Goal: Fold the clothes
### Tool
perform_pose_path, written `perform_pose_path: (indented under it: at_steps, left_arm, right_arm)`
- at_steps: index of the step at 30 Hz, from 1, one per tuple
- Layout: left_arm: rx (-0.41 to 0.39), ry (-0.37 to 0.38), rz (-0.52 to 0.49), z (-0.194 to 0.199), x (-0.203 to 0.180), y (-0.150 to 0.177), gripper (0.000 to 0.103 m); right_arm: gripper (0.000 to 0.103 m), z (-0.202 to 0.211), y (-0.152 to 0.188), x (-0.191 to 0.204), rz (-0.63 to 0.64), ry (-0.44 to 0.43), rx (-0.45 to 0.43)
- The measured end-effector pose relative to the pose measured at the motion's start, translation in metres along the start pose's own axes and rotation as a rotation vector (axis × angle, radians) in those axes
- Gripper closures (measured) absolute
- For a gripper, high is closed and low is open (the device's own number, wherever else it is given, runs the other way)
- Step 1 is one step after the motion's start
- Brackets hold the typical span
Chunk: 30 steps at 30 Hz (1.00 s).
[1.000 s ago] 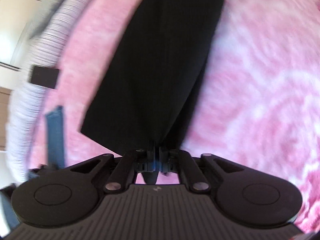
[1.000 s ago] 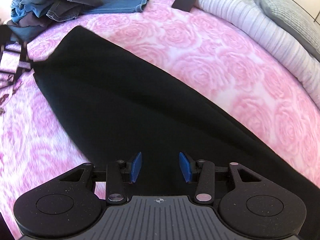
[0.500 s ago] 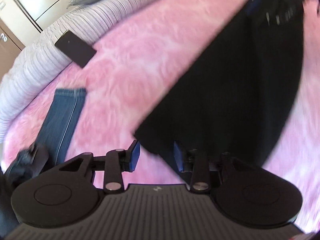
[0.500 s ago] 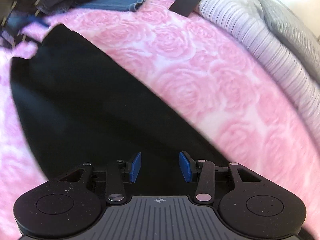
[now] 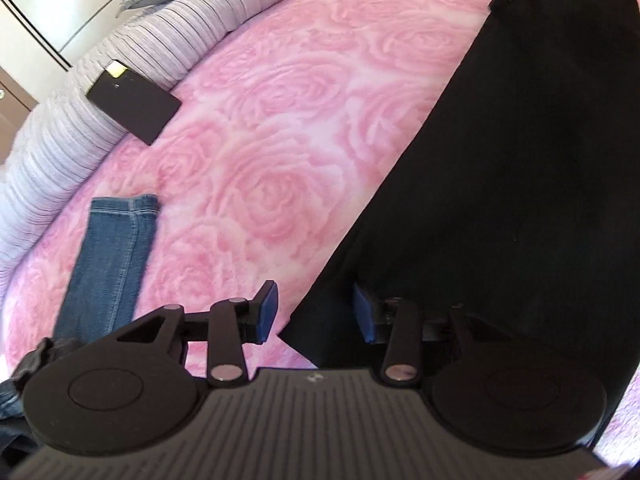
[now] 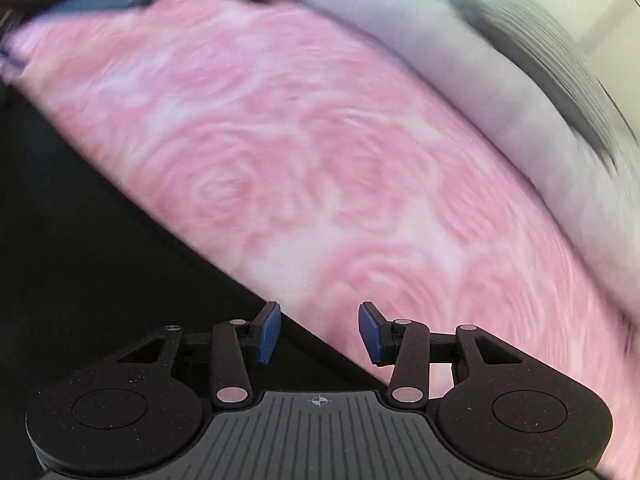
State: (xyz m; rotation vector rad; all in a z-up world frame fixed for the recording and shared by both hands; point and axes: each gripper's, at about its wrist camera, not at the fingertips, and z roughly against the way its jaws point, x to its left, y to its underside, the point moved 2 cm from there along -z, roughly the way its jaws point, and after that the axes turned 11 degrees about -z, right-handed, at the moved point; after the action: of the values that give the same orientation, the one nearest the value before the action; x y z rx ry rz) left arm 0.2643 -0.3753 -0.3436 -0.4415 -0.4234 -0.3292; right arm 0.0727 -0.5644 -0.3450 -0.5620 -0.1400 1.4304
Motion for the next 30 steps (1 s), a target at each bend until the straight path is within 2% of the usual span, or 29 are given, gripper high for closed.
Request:
perform_pose_path:
  at_steps: [4, 7, 11, 15, 17, 19, 24, 27, 29, 30]
  left_arm:
    - [0.019, -0.053, -0.013, 0.022, -0.001, -0.009, 0.066]
    - [0.011, -0.077, -0.046, 0.039, -0.008, -0.030, 0.066]
    - [-0.025, -0.073, -0.094, 0.055, -0.034, -0.077, 0.066]
    - [-0.061, -0.035, -0.145, 0.062, -0.078, -0.138, 0.066]
    - [-0.085, -0.007, -0.191, 0.065, -0.110, -0.177, 0.066]
    - [-0.123, 0.035, -0.222, 0.066, -0.142, -0.221, 0.066]
    - [-0.215, 0.120, -0.319, 0.047, -0.212, -0.345, 0.066]
    - [-0.275, 0.156, -0.365, 0.025, -0.243, -0.427, 0.066]
    - [-0.307, 0.174, -0.398, 0.009, -0.262, -0.477, 0.066]
    - [-0.318, 0.181, -0.417, 0.000, -0.270, -0.499, 0.066]
  right_arm:
    - [0.059, 0.013, 0.037, -0.041, -0.134, 0.029, 0.040]
    - [0.059, 0.023, 0.065, -0.072, -0.235, 0.051, 0.070]
    - [0.059, 0.035, 0.102, -0.113, -0.370, 0.080, 0.110]
    - [0.059, 0.057, 0.160, -0.167, -0.500, 0.115, 0.116]
    - [0.059, 0.067, 0.187, -0.194, -0.552, 0.100, 0.122]
    - [0.059, 0.087, 0.206, -0.221, -0.598, 0.057, 0.091]
    - [0.059, 0.130, 0.243, -0.316, -0.640, 0.114, -0.031]
    - [0.059, 0.130, 0.282, -0.391, -0.775, 0.149, -0.038]
    - [0.059, 0.122, 0.306, -0.429, -0.849, 0.121, -0.038]
    - [0.059, 0.116, 0.317, -0.443, -0.843, 0.111, -0.043]
